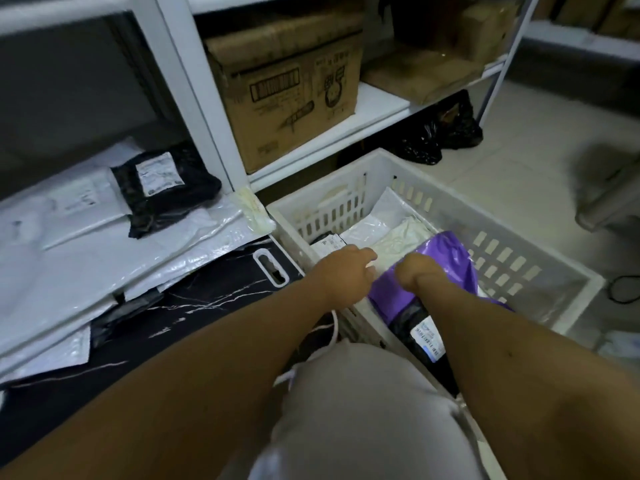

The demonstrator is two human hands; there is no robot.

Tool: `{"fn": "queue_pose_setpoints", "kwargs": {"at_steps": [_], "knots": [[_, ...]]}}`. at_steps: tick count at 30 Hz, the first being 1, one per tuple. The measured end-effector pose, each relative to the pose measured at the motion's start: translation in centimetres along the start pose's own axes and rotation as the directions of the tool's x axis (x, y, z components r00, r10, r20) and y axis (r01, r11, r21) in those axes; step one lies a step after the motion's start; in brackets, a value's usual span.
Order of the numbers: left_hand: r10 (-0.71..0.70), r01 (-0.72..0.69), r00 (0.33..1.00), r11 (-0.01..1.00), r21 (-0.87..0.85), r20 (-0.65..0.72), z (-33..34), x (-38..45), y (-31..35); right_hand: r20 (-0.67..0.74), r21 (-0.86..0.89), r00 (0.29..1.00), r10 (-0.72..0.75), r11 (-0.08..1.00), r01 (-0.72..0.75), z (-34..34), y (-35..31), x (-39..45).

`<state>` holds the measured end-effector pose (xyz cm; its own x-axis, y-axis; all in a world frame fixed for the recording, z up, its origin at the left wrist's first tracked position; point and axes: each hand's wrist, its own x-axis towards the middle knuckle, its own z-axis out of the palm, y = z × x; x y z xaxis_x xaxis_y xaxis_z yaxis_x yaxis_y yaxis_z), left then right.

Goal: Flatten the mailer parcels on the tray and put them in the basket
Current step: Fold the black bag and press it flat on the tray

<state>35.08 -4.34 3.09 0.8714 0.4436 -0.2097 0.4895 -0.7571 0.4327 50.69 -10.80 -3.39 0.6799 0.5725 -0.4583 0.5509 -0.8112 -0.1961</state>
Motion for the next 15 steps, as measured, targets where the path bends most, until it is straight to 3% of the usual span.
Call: {"fn": "queue_pose_setpoints", "kwargs": {"at_steps": [4, 8, 15], "knots": [[-0.094, 0.09, 0.991, 0.995, -0.042, -0.1, -3.4, -3.9, -2.0, -0.035, -0.048, 0.99, -0.134, 0.99, 0.132, -3.9, -6.0, -2.4], [-0.198, 0.19, 0.963, 0.98, -0.06, -0.183, -5.9, -7.9, -6.5, -0.102, -0.184, 0.936, -0.337, 0.931, 0.315, -5.6, -12.4, -4.2], [-0.514, 0.479, 0.801, 0.858, -0.186, -0.307, -7.3, -13.0, -15.2, -0.167, -0.308, 0.782, -0.6, 0.786, 0.536, -5.1, -24.6, -7.0]]}}
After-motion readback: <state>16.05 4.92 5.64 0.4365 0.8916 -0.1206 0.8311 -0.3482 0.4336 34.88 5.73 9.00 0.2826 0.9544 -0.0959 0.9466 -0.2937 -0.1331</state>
